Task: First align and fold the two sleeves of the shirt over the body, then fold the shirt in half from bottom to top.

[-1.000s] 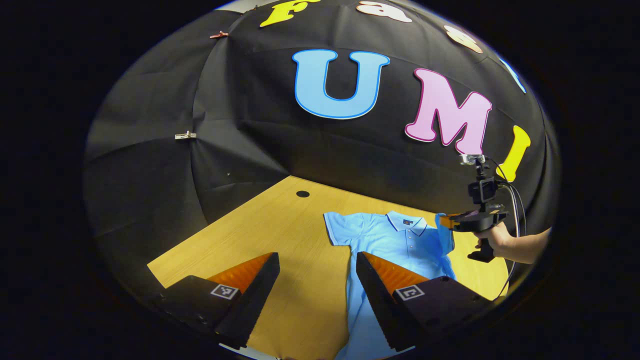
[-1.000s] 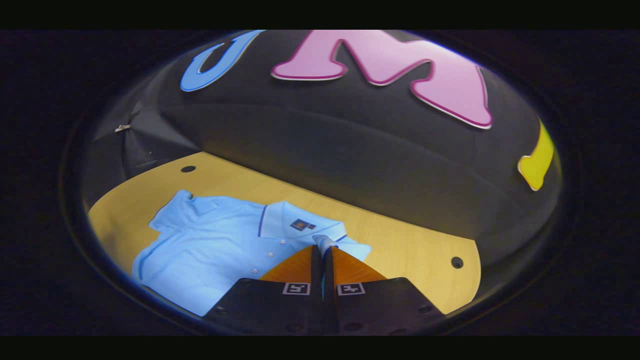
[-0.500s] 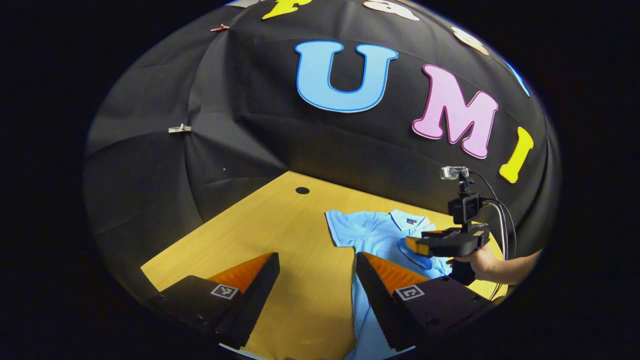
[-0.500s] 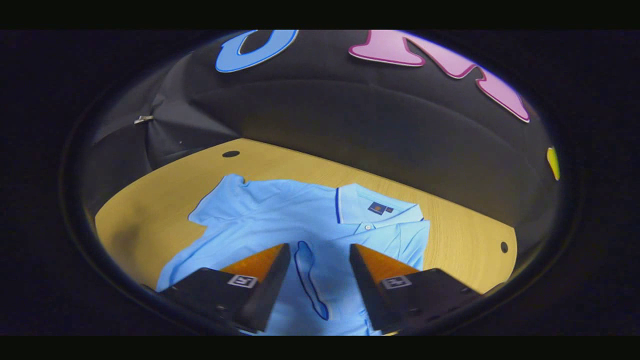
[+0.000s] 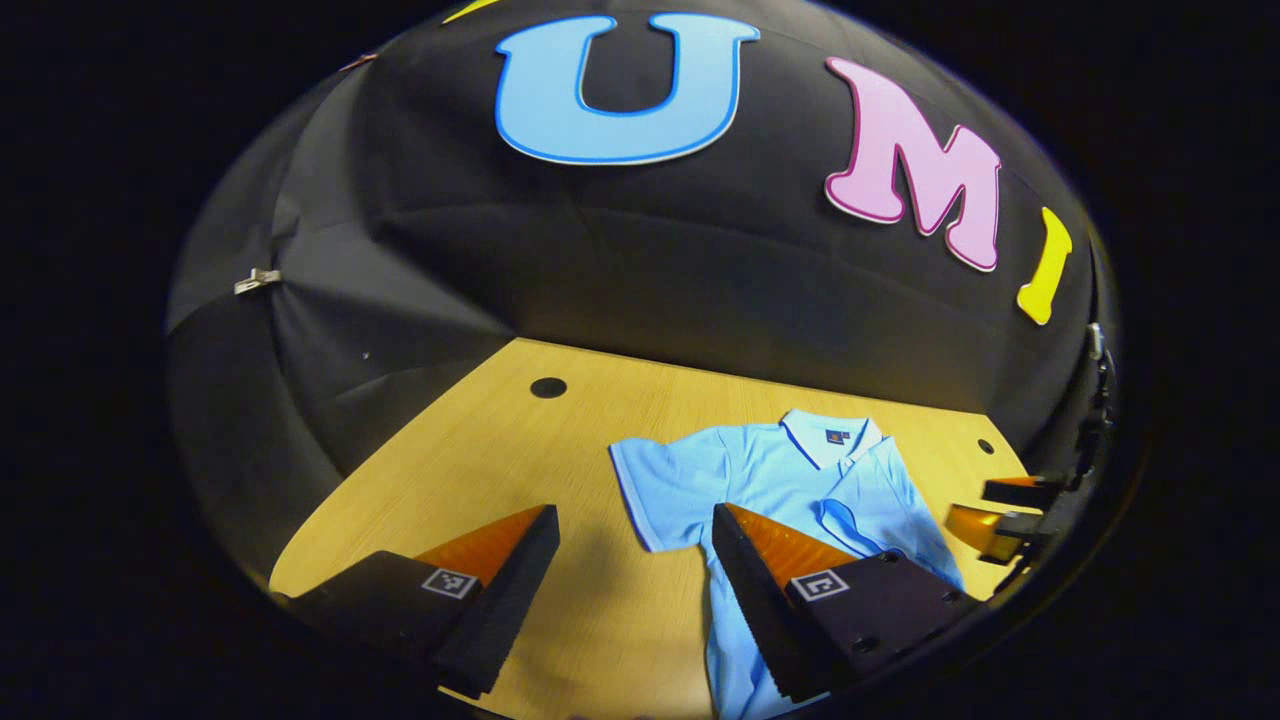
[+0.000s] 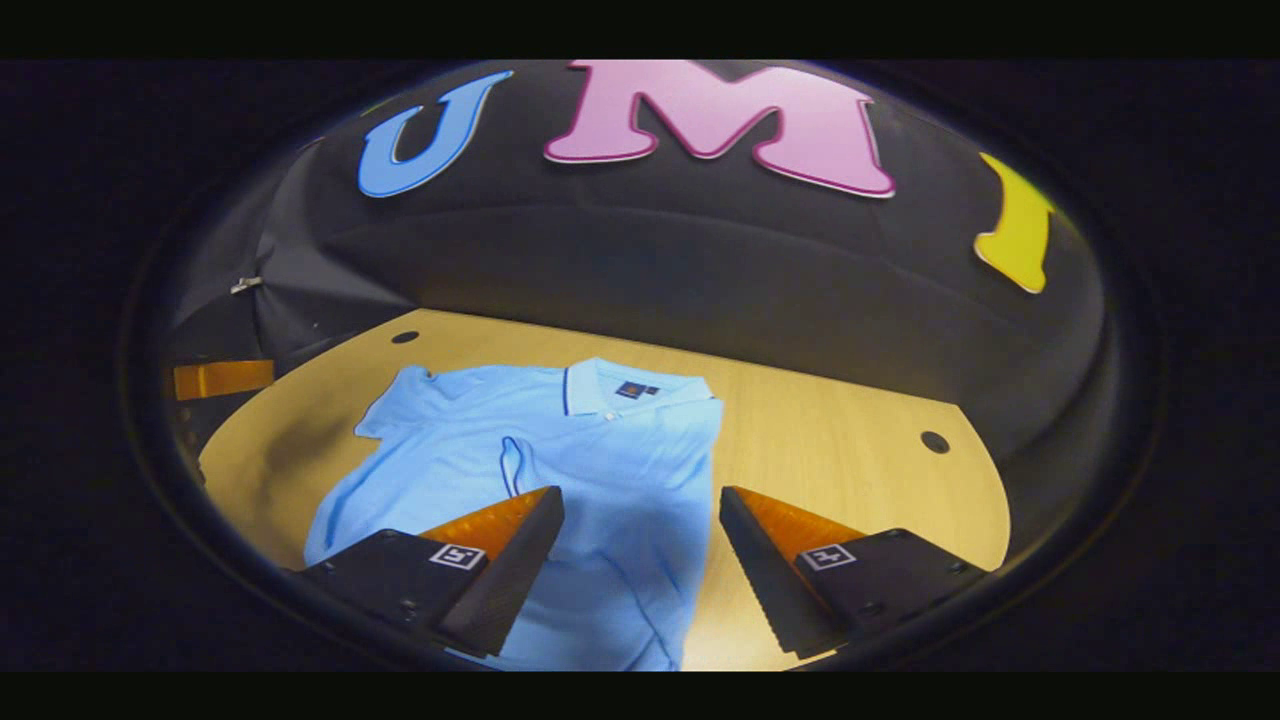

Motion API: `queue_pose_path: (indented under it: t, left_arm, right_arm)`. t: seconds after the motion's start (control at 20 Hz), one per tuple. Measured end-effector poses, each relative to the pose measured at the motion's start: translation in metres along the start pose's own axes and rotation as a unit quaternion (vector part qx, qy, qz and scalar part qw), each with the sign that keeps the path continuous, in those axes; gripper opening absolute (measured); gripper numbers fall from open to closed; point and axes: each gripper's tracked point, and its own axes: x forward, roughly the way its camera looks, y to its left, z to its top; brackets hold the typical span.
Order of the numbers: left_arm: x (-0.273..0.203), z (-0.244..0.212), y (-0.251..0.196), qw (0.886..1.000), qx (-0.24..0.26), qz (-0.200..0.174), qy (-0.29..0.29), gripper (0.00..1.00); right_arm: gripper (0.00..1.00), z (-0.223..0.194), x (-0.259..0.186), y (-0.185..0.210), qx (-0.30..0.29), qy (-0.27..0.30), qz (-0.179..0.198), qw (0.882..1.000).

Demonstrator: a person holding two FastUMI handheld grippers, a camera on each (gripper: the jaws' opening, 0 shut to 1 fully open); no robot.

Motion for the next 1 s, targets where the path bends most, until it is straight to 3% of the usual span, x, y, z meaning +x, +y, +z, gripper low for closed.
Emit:
queue_pose_path:
  t: [0.2,0.35,0.4,0.55,0.85,0.95,1.0]
  left_arm:
    - [0.069,0.002,-0.005,1.000,0.002,-0.012,0.006,0.98]
    - [0.116,-0.007,0.007,1.000,0.018,0.000,0.026,0.98]
    - [0.129,-0.008,0.009,0.999,0.014,0.000,0.032,0.93]
    - [0.163,-0.015,0.009,0.999,0.001,-0.005,0.045,0.98]
    - [0.195,-0.028,0.005,0.996,0.057,0.002,0.071,0.99]
    - [0.193,-0.025,-0.007,0.995,0.069,-0.022,0.074,0.95]
    - [0.195,-0.027,-0.012,0.995,0.070,-0.027,0.072,0.80]
  right_arm:
    - [0.98,-0.018,-0.031,-0.044,0.020,0.003,-0.033,0.999]
    - [0.98,-0.040,-0.046,-0.066,0.021,0.011,-0.050,0.998]
    - [0.98,-0.048,-0.048,-0.071,0.023,0.018,-0.053,0.998]
    - [0.98,-0.065,-0.046,-0.079,0.037,0.037,-0.057,0.997]
    - [0.98,-0.076,-0.045,-0.086,0.043,0.045,-0.063,0.996]
    - [0.98,-0.081,-0.043,-0.083,0.030,0.046,-0.056,0.997]
    - [0.98,-0.085,-0.044,-0.082,0.024,0.052,-0.053,0.997]
